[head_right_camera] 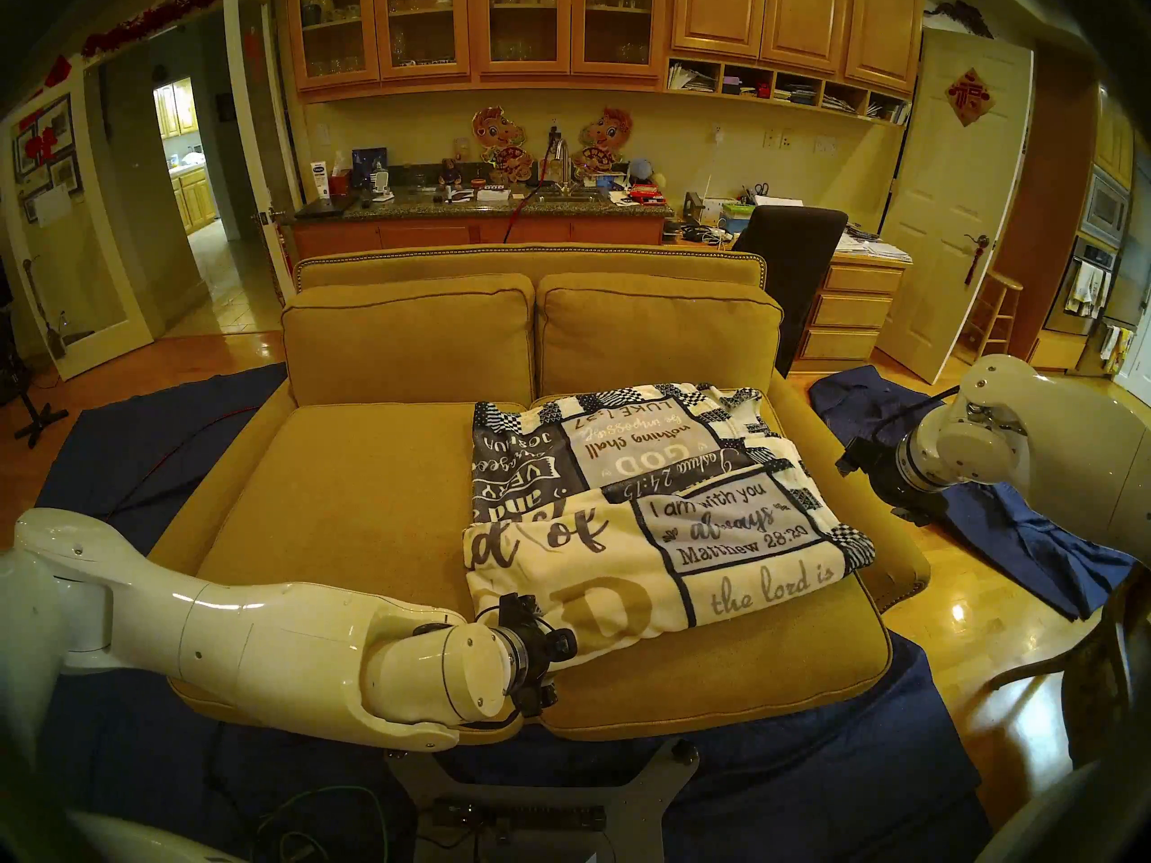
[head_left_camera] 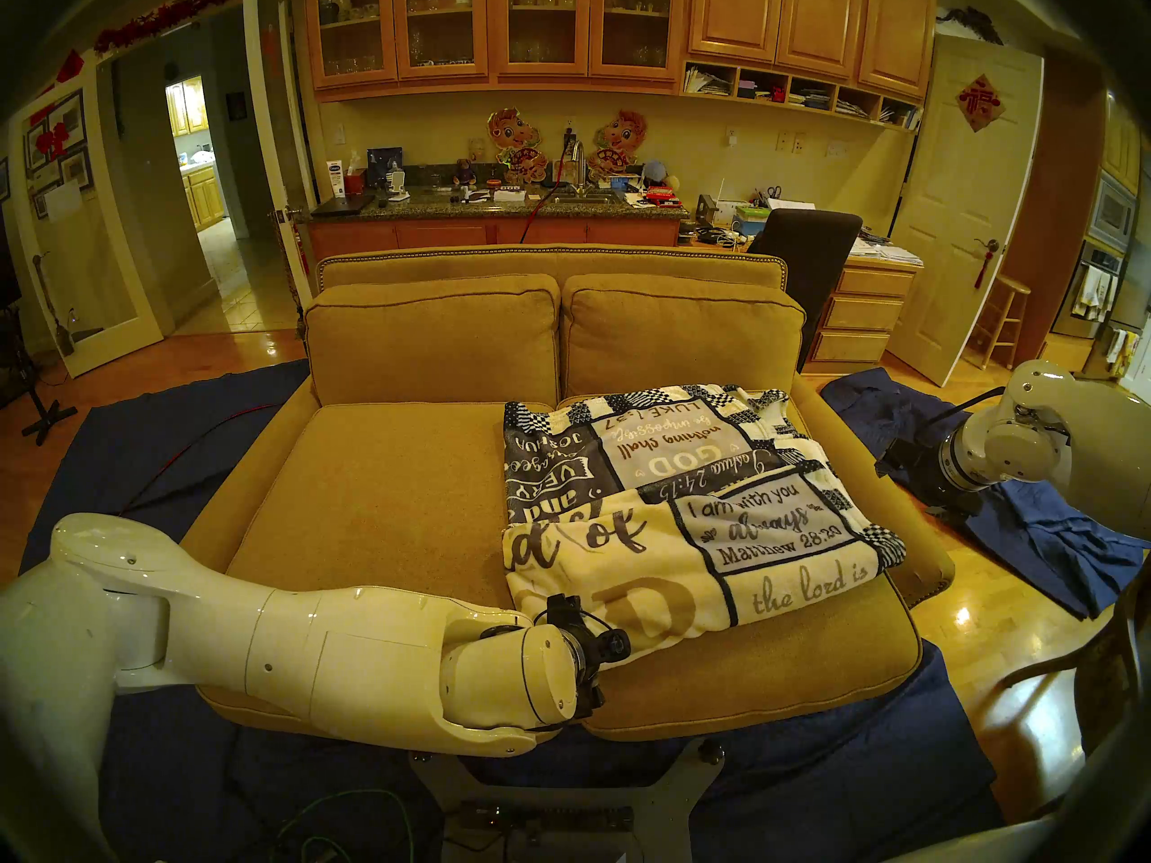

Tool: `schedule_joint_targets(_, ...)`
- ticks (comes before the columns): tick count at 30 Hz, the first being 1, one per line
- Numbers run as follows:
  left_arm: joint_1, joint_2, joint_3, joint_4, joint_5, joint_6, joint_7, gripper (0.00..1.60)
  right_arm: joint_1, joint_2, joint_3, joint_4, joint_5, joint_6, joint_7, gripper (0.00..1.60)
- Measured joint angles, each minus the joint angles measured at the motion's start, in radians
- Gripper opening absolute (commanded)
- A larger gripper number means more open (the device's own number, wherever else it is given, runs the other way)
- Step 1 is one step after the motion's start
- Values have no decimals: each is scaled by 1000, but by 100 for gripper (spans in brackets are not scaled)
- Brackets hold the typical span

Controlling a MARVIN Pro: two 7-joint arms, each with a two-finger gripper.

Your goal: Fold the blanket in half twice

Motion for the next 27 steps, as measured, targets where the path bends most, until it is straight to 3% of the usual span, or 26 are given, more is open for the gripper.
schedule_joint_targets(5,-32,-40,47,23,-19,48,29,160,2,1,-1,0,0,0,0,160)
schedule_joint_targets(18,-71,-130,139,100,-78,67,159,156,6,1,-5,0,0,-1,-1,160)
schedule_joint_targets(19,-72,-133,141,102,-82,68,163,151,6,1,-5,0,0,-1,-1,160)
schedule_joint_targets(20,-74,-142,148,107,-94,68,180,93,7,2,-6,0,0,-1,-1,160)
schedule_joint_targets(21,-76,-146,151,108,-102,68,190,74,7,2,-7,0,0,-1,-1,160)
schedule_joint_targets(25,-89,-153,159,106,-126,70,231,59,8,2,-8,0,0,-1,-1,160)
schedule_joint_targets(26,-90,-153,159,105,-128,70,234,39,8,2,-8,0,0,-1,-1,160)
schedule_joint_targets(27,-96,-154,163,102,-140,70,246,33,9,2,-8,0,0,-1,-1,160)
